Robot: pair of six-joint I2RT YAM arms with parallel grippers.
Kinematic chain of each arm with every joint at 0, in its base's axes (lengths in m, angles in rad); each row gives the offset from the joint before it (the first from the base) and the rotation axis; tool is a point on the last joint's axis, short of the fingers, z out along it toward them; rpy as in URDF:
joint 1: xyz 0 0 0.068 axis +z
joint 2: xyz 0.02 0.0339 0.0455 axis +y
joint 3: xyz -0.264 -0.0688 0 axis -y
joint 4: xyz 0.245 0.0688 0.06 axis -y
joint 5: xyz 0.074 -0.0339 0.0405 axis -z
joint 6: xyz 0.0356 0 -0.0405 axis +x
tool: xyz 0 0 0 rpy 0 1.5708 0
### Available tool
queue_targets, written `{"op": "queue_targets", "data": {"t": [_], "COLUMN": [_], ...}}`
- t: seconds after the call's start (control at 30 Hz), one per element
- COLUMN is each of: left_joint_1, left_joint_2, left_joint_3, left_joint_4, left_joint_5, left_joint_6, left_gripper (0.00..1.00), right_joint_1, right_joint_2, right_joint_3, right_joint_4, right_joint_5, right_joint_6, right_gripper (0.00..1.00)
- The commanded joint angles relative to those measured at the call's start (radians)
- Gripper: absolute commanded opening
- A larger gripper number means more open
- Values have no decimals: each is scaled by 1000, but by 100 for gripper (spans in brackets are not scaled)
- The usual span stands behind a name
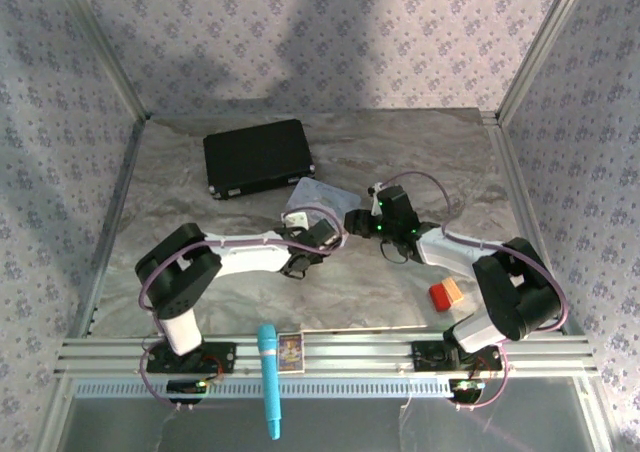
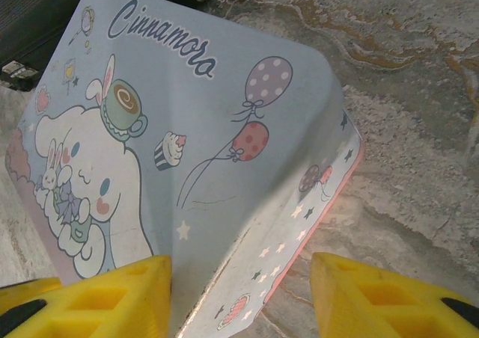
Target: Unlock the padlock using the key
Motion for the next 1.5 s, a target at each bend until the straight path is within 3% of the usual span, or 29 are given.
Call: {"op": "queue_targets", "data": {"t": [0.0, 0.3, 0.37, 0.57, 0.63, 0.67, 0.7, 0.77, 0.83, 0.9, 0.97, 1.07, 1.13, 1.2, 1.27, 1.47], "left_joint_1": [-38, -60, -71, -77, -77, -75, -71, -55, -25, 16, 61, 152, 216, 280, 336, 466], "left_joint_2": [17, 15, 2, -39, -70, -93, -119, -180, -260, -360, -459, -586, -652, -713, -763, -778], "left_joint_3": [39, 56, 56, 37, 24, 18, 13, -11, -50, -101, -146, -199, -231, -260, -287, -302], "left_joint_4": [-120, -124, -115, -38, -22, -19, -16, 4, 27, 45, 50, 43, 40, 28, 16, -16], "left_joint_5": [-92, -68, -49, 59, 67, 63, 60, 62, 77, 82, 91, 155, 218, 261, 289, 394], "left_joint_6": [11, 20, 26, 31, 30, 36, 45, 64, 79, 89, 102, 138, 182, 210, 224, 262], "left_gripper": [36, 41, 46, 47, 47, 48, 52, 65, 83, 100, 100, 100, 100, 100, 100, 100], "right_joint_1": [-24, -44, -57, -81, -81, -82, -81, -74, -55, -23, 6, 45, 45, 18, 35, 302], "right_joint_2": [35, 24, 25, 14, 4, 0, -4, -16, -36, -80, -134, -212, -233, -230, -243, -272], "right_joint_3": [-3, 18, 39, 77, 93, 107, 125, 162, 198, 213, 221, 260, 268, 268, 253, 220], "right_joint_4": [-130, -154, -177, -209, -224, -237, -255, -303, -356, -390, -425, -539, -576, -596, -597, -578], "right_joint_5": [64, 46, 36, 15, 3, -9, -23, -35, 4, 85, 189, 410, 383, 235, 228, 532], "right_joint_6": [-6, -35, -50, -73, -95, -113, -131, -169, -202, -231, -217, -57, -40, -7, 44, 185], "right_gripper": [52, 52, 53, 54, 59, 65, 77, 89, 99, 99, 99, 99, 99, 97, 95, 99]}}
